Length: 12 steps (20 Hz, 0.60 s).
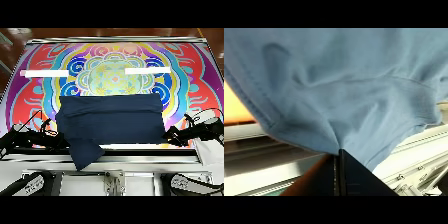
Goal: Fold the shirts.
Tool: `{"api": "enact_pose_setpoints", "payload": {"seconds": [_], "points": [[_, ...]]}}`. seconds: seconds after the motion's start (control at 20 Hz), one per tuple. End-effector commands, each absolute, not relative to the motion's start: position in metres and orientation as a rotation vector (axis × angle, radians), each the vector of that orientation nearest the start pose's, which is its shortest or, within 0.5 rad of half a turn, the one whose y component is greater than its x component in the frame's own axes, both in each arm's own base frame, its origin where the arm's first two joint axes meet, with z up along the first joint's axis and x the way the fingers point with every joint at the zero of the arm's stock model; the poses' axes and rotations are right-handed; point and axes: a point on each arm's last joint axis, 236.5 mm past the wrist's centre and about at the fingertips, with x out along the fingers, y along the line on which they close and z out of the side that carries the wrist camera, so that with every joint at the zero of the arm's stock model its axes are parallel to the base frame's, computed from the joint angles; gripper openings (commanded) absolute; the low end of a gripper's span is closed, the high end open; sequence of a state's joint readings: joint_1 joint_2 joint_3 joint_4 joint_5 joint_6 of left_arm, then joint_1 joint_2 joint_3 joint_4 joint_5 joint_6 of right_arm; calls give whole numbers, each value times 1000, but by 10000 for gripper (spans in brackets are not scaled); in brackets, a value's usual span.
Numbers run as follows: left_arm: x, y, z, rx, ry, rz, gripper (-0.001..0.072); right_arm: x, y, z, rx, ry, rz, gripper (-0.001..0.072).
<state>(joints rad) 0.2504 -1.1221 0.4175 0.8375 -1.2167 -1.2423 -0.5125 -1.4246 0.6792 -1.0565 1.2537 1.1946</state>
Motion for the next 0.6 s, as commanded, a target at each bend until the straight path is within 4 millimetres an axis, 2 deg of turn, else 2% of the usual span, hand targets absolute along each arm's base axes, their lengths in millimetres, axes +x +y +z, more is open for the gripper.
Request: {"api": "enact_pose_setpoints", "payload": {"seconds": [0.0, 0.1, 0.15, 0.35, 0.45, 0.55], "points": [[200, -103, -90, -781, 1595, -334, 39, 241, 8, -147, 706, 1670, 131, 350], [216, -98, -81, -754, 1552, -347, 39, 244, 15, -142, 678, 1668, 175, 69], [228, -95, -72, -730, 1516, -358, 38, 254, 17, -135, 666, 1631, 206, 72], [292, -79, -27, -674, 1369, -360, 38, 317, 15, -92, 696, 1422, 243, 70], [320, -73, -14, -658, 1337, -367, 38, 348, 10, -80, 657, 1338, 214, 70], [349, -67, -10, -654, 1326, -378, 38, 377, 14, -69, 585, 1265, 213, 70]]}}
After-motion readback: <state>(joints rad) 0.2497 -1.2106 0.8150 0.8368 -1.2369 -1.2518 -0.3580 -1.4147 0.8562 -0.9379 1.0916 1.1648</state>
